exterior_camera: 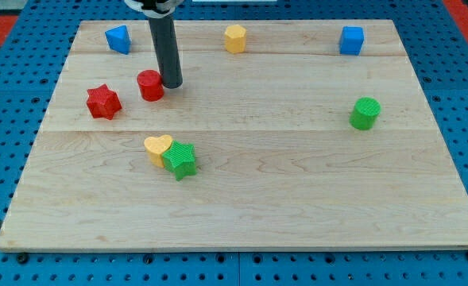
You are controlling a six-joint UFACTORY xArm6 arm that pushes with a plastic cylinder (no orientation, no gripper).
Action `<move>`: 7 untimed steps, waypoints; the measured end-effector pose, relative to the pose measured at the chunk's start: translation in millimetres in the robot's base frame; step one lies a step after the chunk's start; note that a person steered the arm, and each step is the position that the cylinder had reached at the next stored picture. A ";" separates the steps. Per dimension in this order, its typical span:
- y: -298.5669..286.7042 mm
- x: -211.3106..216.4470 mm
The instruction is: Push the red circle to the bottom left
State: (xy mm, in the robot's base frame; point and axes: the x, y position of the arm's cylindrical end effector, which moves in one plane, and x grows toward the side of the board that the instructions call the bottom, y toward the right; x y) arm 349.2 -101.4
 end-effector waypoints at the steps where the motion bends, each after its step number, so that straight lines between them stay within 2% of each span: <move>1: 1.4 -38.3; 2: -33.9 -23.8; 4: -32.7 54.3; 6: -65.6 82.9; 7: -79.8 137.3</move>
State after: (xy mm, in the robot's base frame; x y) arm 486.5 -181.1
